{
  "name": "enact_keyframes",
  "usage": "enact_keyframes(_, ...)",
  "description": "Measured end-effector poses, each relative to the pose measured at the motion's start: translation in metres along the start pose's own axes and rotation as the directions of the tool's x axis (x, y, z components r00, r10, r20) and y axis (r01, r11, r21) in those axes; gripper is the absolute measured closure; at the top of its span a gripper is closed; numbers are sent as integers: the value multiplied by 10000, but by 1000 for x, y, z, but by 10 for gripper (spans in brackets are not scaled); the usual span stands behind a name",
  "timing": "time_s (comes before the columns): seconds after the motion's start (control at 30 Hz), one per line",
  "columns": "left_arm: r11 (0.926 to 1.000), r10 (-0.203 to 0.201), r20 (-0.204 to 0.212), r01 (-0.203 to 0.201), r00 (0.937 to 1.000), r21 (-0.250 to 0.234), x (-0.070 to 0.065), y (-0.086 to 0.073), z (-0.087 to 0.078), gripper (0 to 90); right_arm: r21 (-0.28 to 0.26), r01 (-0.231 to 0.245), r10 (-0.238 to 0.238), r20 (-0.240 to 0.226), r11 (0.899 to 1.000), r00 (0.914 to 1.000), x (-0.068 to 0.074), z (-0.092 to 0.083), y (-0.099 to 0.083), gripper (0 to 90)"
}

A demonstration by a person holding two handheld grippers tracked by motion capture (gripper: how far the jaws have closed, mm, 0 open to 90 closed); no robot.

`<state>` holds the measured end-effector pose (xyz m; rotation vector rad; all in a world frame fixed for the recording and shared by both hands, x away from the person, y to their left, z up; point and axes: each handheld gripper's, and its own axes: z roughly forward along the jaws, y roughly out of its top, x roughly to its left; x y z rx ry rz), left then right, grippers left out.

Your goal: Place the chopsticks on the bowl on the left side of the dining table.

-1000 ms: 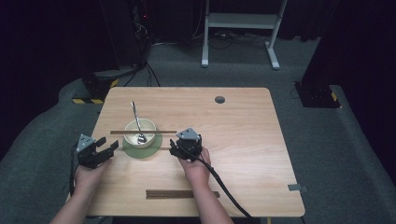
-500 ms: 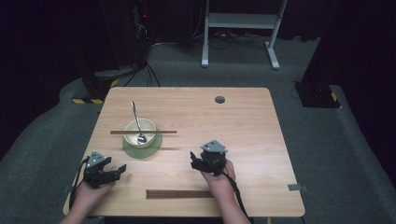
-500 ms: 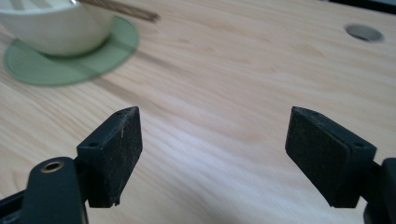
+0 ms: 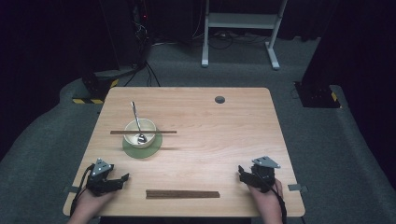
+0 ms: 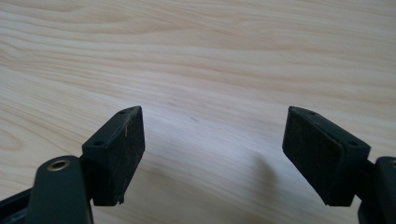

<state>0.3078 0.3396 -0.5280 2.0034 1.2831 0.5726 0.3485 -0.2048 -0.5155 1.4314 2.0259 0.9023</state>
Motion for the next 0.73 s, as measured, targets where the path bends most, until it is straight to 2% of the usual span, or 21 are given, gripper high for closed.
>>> enact_keyframes(0.13,10000,7,7,-7,10000,7,0,0,0,215,364,-249,241,234,9990,9994,-12,1,-9,197)
enact_keyframes(0.2,10000,40,30,-40,10000,4,0,1,1,215,558,-263,253,190,9981,9995,-15,2,-8,184)
enact_keyframes(0.73,9996,280,419,-281,9987,22,3,2,2,210,574,-393,373,368,9976,9986,-12,6,-5,167)
